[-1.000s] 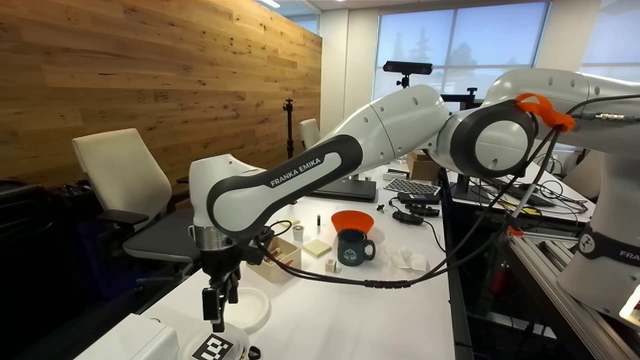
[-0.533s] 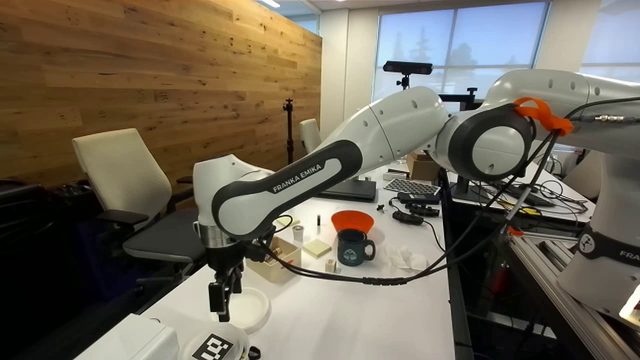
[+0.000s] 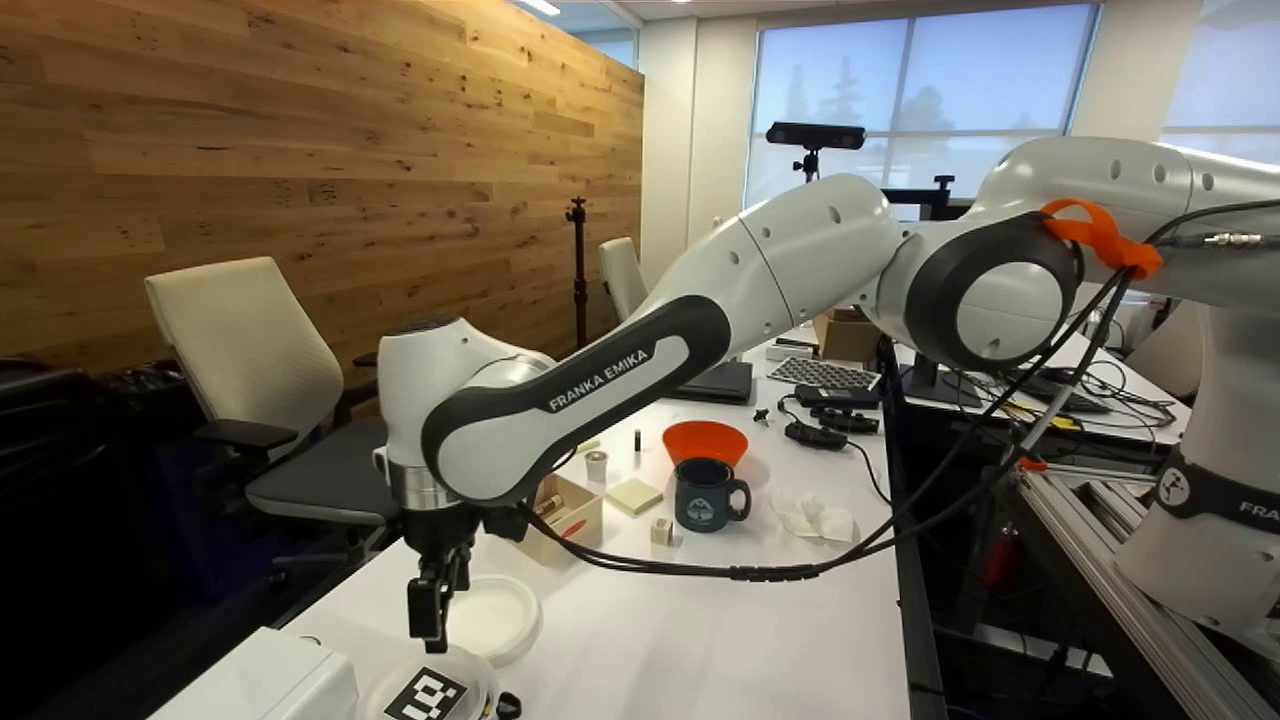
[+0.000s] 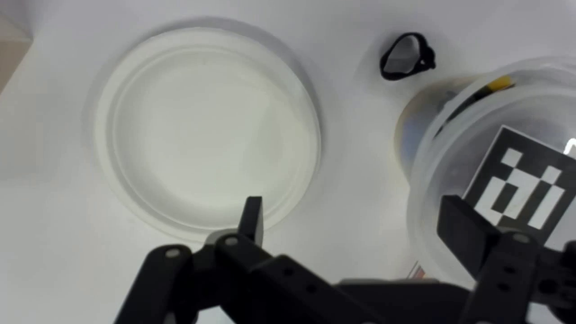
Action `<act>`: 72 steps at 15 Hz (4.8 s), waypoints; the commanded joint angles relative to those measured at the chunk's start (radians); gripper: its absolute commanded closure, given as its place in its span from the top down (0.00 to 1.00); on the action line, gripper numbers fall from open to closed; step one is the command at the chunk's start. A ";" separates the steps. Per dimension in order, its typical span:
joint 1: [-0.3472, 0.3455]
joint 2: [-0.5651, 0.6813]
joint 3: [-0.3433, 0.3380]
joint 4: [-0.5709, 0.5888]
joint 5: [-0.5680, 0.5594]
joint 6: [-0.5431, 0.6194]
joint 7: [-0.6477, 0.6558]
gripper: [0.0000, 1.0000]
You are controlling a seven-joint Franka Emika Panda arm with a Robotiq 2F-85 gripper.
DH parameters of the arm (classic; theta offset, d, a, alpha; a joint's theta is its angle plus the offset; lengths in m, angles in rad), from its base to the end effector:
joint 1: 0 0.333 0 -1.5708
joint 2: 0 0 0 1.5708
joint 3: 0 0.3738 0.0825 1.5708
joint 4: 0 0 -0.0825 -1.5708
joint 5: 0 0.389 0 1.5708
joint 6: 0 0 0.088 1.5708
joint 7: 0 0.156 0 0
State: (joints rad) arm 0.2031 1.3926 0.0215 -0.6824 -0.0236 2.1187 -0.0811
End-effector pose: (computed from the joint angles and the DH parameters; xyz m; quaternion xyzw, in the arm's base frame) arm 0.8386 0.1800 0.0504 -0.9886 -0.1491 -0.0219 0.0018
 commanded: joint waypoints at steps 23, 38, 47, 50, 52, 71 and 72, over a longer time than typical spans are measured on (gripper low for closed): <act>0.042 -0.167 -0.040 -0.317 -0.019 0.156 -0.013 0.00; 0.024 -0.341 -0.062 -0.515 0.009 0.256 0.030 0.01; -0.102 -0.272 -0.071 -0.396 0.006 0.177 0.167 0.01; -0.132 -0.201 -0.044 -0.290 0.016 0.127 0.140 0.01; -0.136 -0.130 -0.023 -0.192 0.021 0.096 0.130 0.01; -0.141 0.092 0.004 0.135 0.023 -0.069 0.144 0.58; -0.132 0.096 -0.003 0.161 0.015 -0.074 0.147 0.66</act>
State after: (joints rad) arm 0.0553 1.4832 0.0306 -0.5824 -0.0108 2.0701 0.0569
